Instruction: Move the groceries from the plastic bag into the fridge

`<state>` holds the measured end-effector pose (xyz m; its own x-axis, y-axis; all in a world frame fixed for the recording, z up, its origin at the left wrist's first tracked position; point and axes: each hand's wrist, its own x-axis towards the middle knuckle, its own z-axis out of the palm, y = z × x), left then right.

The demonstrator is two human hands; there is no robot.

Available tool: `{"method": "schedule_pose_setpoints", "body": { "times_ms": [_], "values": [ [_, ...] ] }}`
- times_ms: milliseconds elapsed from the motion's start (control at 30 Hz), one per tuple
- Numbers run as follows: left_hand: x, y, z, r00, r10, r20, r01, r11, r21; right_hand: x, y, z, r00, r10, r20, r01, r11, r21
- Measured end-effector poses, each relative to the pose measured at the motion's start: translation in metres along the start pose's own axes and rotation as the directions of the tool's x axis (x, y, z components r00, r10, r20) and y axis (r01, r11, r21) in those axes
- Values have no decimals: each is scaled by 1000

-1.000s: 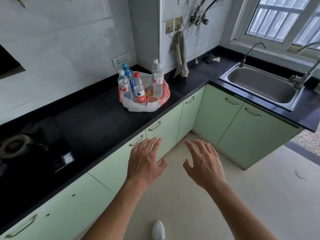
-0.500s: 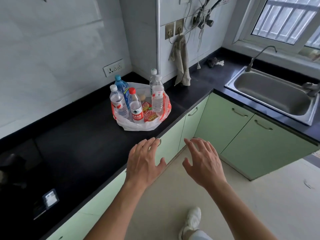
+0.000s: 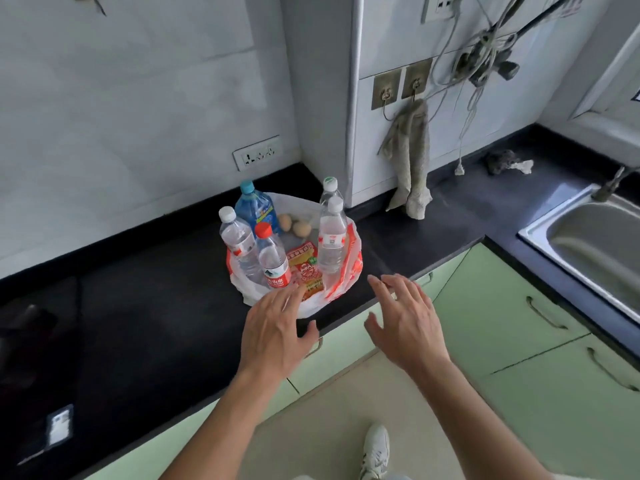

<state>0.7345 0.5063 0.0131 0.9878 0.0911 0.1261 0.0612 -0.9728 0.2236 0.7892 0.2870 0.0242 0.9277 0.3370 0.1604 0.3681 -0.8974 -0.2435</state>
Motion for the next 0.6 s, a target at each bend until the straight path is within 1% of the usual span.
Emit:
{"method": "schedule_pose_setpoints", "body": {
  "times_ms": [167, 333, 467, 600],
  "values": [
    [30, 11, 4, 994, -101, -37, 101, 995, -17, 60, 28, 7, 993, -122, 12, 121, 992, 32],
    [40, 2, 6, 976, -208, -71, 208, 978, -2, 101, 29, 22, 976, -210, 49, 205, 975, 90],
    [42, -20, 14, 951, -301, -75, 300, 953, -27, 127, 30, 41, 974, -211, 87, 197, 969, 147],
    [48, -48, 28, 917, -393, -68, 390, 919, -56, 149, 33, 54, 978, -139, 155, 112, 979, 173]
  ]
}}
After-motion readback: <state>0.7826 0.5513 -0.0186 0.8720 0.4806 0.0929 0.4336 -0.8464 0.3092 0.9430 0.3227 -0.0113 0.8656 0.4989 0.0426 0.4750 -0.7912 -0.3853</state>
